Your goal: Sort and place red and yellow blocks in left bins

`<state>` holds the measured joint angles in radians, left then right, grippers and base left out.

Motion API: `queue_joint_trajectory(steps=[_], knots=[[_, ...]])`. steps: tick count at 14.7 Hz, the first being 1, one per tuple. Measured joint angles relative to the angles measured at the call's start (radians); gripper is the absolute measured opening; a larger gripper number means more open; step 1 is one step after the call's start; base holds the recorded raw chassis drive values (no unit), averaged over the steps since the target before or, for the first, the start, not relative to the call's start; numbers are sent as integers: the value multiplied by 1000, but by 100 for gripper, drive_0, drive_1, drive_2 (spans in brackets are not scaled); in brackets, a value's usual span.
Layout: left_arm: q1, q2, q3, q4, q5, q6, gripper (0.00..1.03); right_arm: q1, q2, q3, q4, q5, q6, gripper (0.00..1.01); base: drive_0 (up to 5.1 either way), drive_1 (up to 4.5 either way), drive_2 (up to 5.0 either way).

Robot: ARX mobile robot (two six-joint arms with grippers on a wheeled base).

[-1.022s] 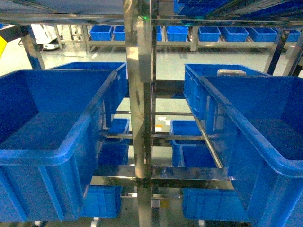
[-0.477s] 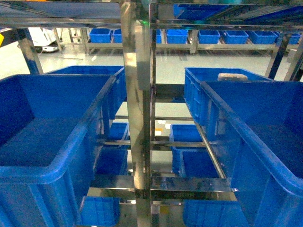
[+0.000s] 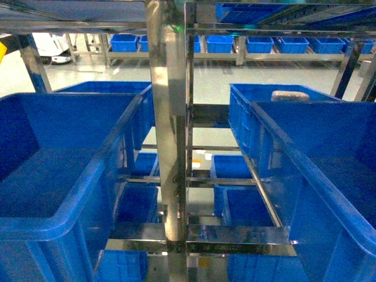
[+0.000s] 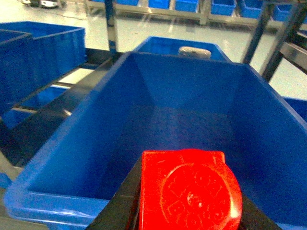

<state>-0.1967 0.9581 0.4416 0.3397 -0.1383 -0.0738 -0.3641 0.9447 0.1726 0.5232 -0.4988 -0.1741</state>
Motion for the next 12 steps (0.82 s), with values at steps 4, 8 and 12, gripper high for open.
queue_joint_trajectory(steps=[4, 8, 12], knots=[[0, 0, 0, 0, 0, 0, 27, -32, 213, 69, 98, -8, -23, 27, 0, 0, 0], [0, 0, 0, 0, 0, 0, 27, 11, 496, 241, 146, -10, -36, 27, 0, 0, 0], [0, 0, 0, 0, 0, 0, 27, 26, 745, 468, 94, 3, -56, 27, 0, 0, 0]])
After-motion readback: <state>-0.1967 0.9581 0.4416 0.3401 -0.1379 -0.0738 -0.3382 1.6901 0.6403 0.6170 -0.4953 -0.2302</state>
